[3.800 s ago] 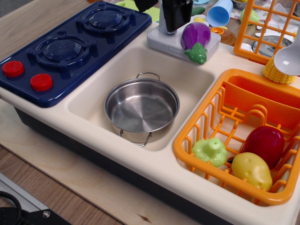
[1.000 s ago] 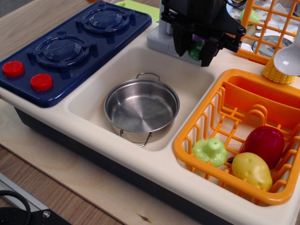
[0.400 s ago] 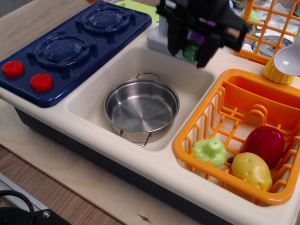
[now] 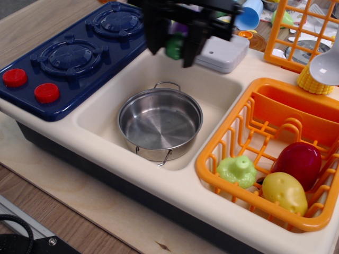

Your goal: Put eggplant into pan

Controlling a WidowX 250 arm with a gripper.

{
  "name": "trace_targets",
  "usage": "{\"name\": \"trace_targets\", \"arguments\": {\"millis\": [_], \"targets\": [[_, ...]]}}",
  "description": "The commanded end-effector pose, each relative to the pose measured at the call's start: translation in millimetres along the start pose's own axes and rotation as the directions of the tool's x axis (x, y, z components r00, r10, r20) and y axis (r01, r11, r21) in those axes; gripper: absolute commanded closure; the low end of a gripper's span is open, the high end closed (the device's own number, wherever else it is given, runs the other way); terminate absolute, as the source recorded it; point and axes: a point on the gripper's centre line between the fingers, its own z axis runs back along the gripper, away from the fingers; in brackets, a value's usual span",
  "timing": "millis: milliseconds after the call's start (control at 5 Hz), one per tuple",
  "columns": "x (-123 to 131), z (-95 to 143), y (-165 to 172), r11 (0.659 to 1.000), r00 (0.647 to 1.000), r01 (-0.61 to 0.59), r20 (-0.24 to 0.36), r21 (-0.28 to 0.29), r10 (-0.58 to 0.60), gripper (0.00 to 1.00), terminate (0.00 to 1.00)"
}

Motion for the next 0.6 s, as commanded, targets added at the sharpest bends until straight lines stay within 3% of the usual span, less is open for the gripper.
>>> {"name": "trace_targets", "arguments": {"millis": [0,200,400], "targets": [[-11.1,-13.0,21.7,0.998,0.998,-0.002,0.058,-0.063,0.006,1.0,0.0],[-11.1,-13.0,21.7,0.998,0.998,-0.002,0.058,-0.063,0.006,0.0,0.0],[-11.1,-13.0,21.7,0.998,0.998,-0.002,0.058,-0.063,0.006,0.0,1.0]]}}
